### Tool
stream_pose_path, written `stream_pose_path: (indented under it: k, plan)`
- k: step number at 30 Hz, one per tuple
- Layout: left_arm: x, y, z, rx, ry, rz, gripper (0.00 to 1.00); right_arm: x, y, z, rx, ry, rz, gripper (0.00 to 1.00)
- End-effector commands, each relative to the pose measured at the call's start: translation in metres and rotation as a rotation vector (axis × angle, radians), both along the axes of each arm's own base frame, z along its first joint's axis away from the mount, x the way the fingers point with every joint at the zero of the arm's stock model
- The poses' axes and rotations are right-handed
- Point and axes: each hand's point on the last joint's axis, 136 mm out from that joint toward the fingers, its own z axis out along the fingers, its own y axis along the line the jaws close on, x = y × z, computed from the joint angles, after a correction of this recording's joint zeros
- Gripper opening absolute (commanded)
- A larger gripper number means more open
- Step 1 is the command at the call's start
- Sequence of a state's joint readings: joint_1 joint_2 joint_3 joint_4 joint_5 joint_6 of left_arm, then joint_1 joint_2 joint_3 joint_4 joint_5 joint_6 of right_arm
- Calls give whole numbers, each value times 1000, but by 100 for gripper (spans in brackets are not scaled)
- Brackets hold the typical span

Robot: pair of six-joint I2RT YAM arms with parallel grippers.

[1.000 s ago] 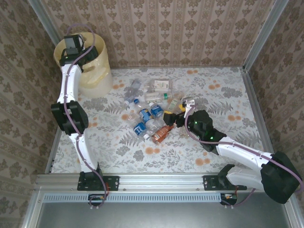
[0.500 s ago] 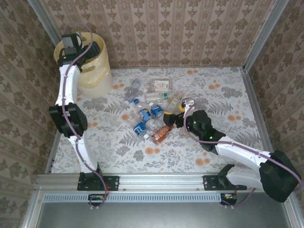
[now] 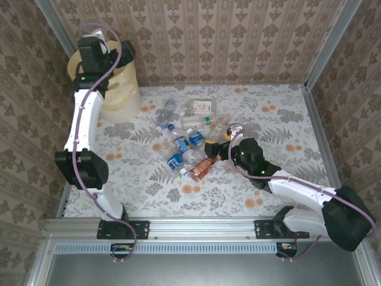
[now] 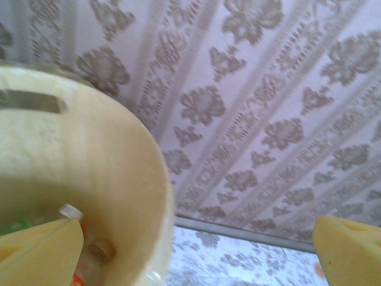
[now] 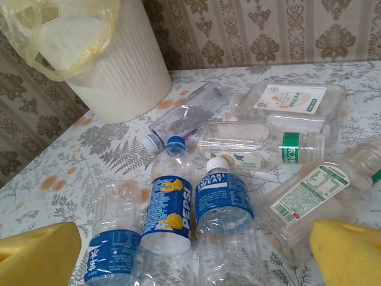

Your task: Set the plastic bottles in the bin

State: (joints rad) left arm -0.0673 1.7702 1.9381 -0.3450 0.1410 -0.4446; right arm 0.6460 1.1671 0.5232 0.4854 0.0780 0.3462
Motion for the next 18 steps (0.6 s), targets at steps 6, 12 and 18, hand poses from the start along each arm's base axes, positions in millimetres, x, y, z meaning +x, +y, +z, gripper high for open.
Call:
stream_pose_path:
  k: [6,12,18]
  plan:
    - [-40,-64,-1,-105,-20,-89,100,4,-11,-5,-11,23,-73,100]
    - [-71,-103,-31,-107,29,-81,100,7,-17,-8,7,29,-114,100]
    - [-105,-132,-70,-98,85,-68,100,8,-22,-16,2,48,-150,100]
